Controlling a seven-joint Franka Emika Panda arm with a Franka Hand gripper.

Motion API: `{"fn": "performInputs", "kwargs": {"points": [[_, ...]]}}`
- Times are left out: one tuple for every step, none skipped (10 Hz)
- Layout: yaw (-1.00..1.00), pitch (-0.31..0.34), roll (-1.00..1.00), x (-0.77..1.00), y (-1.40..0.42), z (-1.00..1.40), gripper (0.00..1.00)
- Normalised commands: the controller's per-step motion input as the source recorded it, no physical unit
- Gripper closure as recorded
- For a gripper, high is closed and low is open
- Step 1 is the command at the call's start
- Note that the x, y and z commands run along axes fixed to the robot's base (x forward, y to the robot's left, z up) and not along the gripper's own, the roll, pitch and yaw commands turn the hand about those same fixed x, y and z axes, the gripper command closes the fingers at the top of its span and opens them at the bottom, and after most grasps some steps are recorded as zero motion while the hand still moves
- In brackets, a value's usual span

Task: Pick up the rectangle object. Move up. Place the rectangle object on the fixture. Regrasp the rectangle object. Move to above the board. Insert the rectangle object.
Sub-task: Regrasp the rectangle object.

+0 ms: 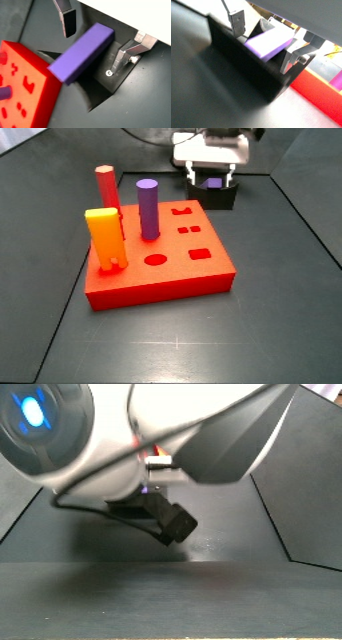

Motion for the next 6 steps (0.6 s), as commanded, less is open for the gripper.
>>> {"fn": "performInputs", "kwargs": {"points": [[-0.03,0.070,0.06,-0.03,-0.01,1.00,0.00],[-0.03,0.068,0.06,-0.03,-0.01,1.00,0.00],[-0.04,0.057,0.06,-0.04,-0.01,0.89,0.00],[-0.04,0.049,0.06,-0.04,0.00,0.72,0.00],[-0.04,0.037,0.06,-0.04,0.00,0.48,0.00],[-0.04,0.036,0.06,-0.03,0.00,0.36,0.00]]}}
